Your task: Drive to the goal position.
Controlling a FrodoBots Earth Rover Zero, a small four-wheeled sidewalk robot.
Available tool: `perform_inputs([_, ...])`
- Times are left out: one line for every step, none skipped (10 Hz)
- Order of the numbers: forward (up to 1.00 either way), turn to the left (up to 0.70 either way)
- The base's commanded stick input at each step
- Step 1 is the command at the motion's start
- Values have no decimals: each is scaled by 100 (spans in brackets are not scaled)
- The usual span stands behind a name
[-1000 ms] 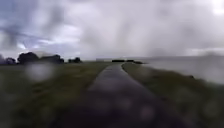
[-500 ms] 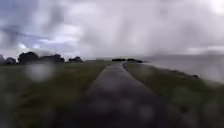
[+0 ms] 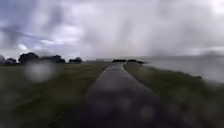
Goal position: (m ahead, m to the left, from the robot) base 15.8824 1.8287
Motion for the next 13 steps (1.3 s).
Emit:
perform_inputs([70, 0])
perform_inputs([70, 0])
perform_inputs([70, 0])
perform_inputs([70, 0])
perform_inputs([70, 0])
perform_inputs([70, 0])
perform_inputs([70, 0])
perform_inputs([70, 0])
perform_inputs([70, 0])
perform_inputs([70, 0])
perform_inputs([70, 0])
perform_inputs([70, 0])
perform_inputs([70, 0])
